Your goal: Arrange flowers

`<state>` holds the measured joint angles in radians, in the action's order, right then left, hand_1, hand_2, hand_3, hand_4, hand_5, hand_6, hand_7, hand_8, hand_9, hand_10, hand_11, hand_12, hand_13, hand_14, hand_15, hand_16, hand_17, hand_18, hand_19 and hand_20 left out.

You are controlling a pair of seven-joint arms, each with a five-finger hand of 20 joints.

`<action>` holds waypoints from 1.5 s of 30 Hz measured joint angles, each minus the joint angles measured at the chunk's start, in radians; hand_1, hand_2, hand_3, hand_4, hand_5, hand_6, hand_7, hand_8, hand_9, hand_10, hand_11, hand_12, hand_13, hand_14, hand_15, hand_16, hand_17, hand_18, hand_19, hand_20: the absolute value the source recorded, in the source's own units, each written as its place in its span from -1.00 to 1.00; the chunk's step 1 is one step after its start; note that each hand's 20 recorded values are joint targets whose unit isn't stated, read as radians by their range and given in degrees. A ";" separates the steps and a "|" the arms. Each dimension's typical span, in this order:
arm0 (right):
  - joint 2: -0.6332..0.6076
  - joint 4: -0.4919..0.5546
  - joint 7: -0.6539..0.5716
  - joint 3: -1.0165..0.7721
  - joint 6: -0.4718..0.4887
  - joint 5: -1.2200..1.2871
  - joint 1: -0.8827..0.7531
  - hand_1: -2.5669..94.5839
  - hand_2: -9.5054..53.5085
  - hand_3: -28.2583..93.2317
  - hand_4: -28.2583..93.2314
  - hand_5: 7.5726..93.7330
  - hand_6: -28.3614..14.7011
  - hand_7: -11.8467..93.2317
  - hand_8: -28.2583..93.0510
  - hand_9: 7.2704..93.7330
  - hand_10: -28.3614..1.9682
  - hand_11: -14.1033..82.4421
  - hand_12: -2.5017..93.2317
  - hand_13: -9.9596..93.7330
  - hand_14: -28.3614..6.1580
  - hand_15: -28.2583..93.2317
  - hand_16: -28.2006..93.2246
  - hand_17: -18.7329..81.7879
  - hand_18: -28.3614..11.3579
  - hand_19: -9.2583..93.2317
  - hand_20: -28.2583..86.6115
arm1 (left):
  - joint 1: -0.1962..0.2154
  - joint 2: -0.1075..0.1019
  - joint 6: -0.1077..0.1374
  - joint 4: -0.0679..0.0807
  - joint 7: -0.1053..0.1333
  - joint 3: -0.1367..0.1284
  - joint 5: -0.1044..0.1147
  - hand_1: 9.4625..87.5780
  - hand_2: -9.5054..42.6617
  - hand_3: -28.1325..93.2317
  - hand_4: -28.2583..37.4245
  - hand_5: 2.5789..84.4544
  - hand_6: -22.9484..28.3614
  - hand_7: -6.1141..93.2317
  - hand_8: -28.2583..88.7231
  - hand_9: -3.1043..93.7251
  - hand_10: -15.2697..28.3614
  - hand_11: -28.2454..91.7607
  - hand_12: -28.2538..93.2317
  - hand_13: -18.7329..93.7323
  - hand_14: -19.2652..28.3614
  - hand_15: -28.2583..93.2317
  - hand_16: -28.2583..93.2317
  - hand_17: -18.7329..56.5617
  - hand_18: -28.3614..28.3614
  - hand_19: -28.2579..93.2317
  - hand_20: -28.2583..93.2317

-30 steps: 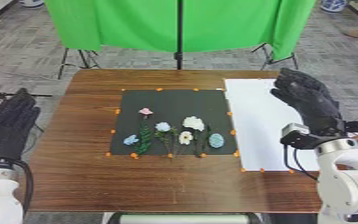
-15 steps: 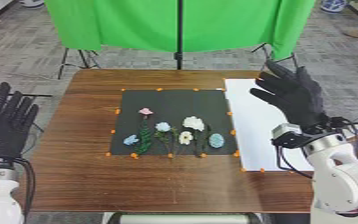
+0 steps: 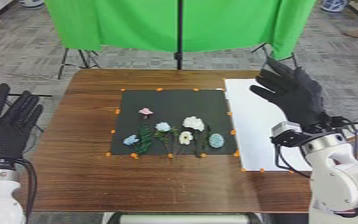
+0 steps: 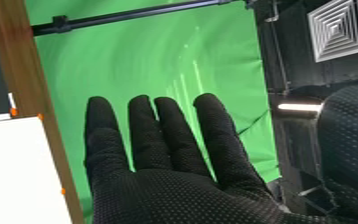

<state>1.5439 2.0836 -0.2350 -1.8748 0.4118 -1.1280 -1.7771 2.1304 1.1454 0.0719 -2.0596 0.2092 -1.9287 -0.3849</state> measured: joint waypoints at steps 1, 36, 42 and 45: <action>-0.001 0.000 0.001 0.001 -0.003 0.000 0.000 -0.64 -0.64 0.69 -0.97 -0.11 0.07 -0.55 -0.70 -0.32 -0.01 -0.64 -0.72 -0.29 -0.06 -0.44 -0.26 -0.31 -0.36 -0.52 -0.19 | -0.001 0.000 0.002 0.000 -0.001 0.001 0.003 -0.60 -0.32 0.65 -1.00 -0.34 0.13 -0.81 -0.65 0.16 0.46 -0.08 -0.26 -0.14 0.34 -0.28 -0.60 -0.49 0.40 -0.28 -0.33; 0.011 0.005 0.023 0.003 -0.071 -0.029 -0.013 -0.60 -0.45 0.78 -0.99 -0.29 -0.39 -0.68 -0.72 -0.34 -0.30 -0.63 -0.82 -0.32 0.03 -0.47 -0.46 -0.24 0.01 -0.61 -0.20 | 0.041 0.020 0.033 -0.025 0.014 0.000 0.028 -0.54 -0.06 0.67 -1.00 -0.26 0.48 -0.93 -0.66 -0.47 0.27 -0.45 -0.49 -0.40 0.18 -0.36 -0.74 -0.34 0.18 -0.37 -0.46; 0.013 0.007 0.021 0.002 -0.065 -0.024 -0.012 -0.61 -0.48 0.78 -0.99 -0.29 -0.41 -0.68 -0.73 -0.40 -0.31 -0.59 -0.85 -0.36 0.03 -0.43 -0.53 -0.24 0.04 -0.61 -0.25 | 0.036 0.019 0.030 -0.024 0.017 0.006 0.045 -0.49 0.06 0.68 -1.00 -0.28 0.34 -0.87 -0.65 -0.45 0.25 -0.41 -0.50 -0.39 0.18 -0.32 -0.77 -0.35 0.19 -0.33 -0.47; 0.013 0.007 0.024 0.003 -0.056 -0.025 -0.011 -0.61 -0.49 0.77 -0.99 -0.31 -0.31 -0.68 -0.72 -0.43 -0.28 -0.60 -0.86 -0.38 0.03 -0.41 -0.54 -0.26 0.02 -0.59 -0.24 | 0.026 0.016 0.030 -0.019 0.015 0.013 0.047 -0.52 -0.05 0.67 -1.00 -0.29 0.26 -0.85 -0.65 -0.36 0.30 -0.41 -0.45 -0.26 0.34 -0.28 -0.66 -0.40 0.29 -0.26 -0.41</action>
<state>1.5566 2.0909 -0.2105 -1.8723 0.3555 -1.1531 -1.7878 2.1561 1.1617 0.1016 -2.0788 0.2239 -1.9156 -0.3384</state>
